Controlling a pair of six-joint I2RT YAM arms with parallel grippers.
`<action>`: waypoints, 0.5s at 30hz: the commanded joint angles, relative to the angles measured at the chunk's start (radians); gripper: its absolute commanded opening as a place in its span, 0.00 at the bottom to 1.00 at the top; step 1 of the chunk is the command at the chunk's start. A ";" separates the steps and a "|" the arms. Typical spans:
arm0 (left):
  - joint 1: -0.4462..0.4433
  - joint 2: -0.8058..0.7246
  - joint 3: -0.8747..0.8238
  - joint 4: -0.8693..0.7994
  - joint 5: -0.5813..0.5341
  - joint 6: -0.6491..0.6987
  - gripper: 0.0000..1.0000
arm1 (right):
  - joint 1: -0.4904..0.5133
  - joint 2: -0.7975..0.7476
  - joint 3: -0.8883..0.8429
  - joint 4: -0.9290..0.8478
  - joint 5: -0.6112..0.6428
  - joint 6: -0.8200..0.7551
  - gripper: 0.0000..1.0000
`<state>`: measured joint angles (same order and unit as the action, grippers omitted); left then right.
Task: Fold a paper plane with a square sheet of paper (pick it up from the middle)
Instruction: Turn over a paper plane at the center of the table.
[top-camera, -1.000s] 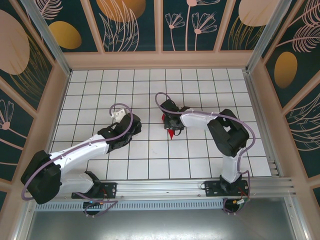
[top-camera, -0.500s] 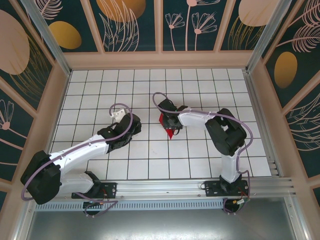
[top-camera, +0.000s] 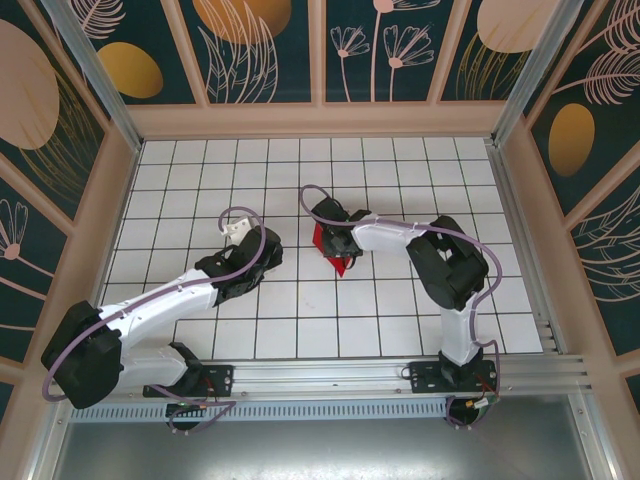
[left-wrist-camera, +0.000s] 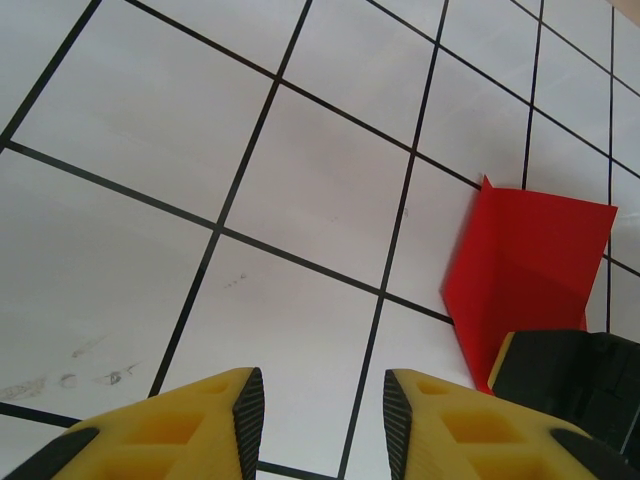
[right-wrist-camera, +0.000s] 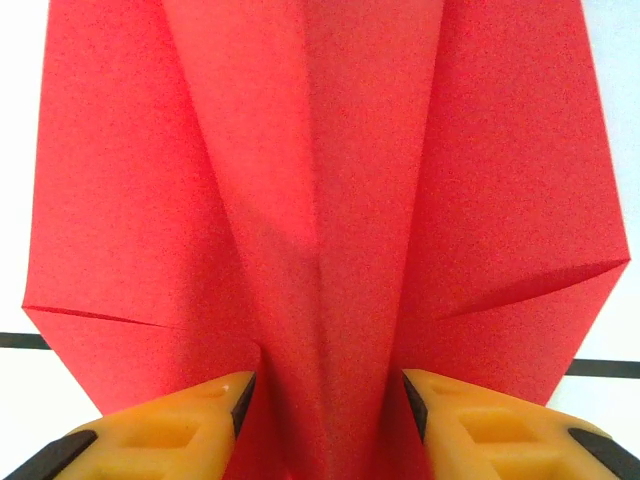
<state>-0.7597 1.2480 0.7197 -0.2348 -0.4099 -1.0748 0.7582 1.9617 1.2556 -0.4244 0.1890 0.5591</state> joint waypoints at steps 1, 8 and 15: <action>-0.003 -0.002 0.017 0.007 -0.033 0.018 0.40 | -0.009 0.036 0.016 -0.051 -0.030 0.016 0.43; -0.004 -0.029 0.017 0.002 -0.050 0.022 0.40 | -0.013 -0.058 0.055 -0.088 -0.003 0.004 0.55; -0.004 -0.045 0.017 0.005 -0.064 0.034 0.42 | -0.019 -0.183 0.053 -0.095 0.007 0.016 0.62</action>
<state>-0.7597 1.2171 0.7197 -0.2348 -0.4397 -1.0660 0.7456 1.8610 1.2766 -0.4847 0.1825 0.5606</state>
